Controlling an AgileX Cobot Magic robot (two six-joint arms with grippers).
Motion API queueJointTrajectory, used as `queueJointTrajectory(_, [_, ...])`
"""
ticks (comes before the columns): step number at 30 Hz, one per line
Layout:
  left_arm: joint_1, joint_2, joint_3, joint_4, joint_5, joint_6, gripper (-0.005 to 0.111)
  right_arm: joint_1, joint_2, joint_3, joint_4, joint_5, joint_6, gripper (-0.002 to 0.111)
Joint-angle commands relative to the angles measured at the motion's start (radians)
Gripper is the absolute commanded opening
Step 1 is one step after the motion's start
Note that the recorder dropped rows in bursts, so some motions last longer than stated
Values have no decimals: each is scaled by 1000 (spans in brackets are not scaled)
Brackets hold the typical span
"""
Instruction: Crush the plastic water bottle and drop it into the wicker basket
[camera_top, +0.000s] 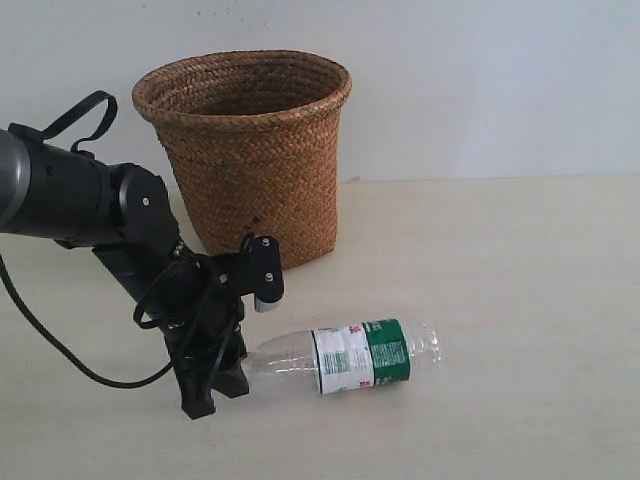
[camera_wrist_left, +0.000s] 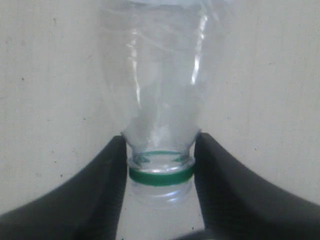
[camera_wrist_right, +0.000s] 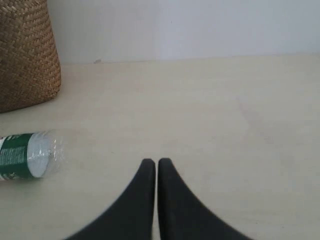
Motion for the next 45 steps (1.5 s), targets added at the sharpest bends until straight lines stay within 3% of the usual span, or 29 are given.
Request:
queueJointTrajectory(1, [-8, 0, -6, -11, -9, -7, 24, -1, -4, 4, -5, -12, -1, 0])
queueJointTrajectory(7, [-8, 0, -6, 32, -7, -7, 4, -1, -4, 4, -5, -12, -1, 0])
queueJointTrajectory(17, [-8, 0, -6, 133, 109, -3, 4, -1, -4, 4, -5, -12, -1, 0])
queueJointTrajectory(32, [-8, 0, -6, 231, 154, -55, 4, -1, -4, 4, -5, -22, -1, 0])
queueJointTrajectory(37, [-8, 0, -6, 288, 195, -84, 4, -1, -4, 4, 19, -141, 44, 0])
queueJointTrajectory(40, [-8, 0, -6, 285, 205, -89, 4, -1, -4, 4, 117, -286, 205, 0])
queueJointTrajectory(45, [-8, -2, -6, 285, 222, -104, 4, -1, -4, 4, 108, -535, 234, 0])
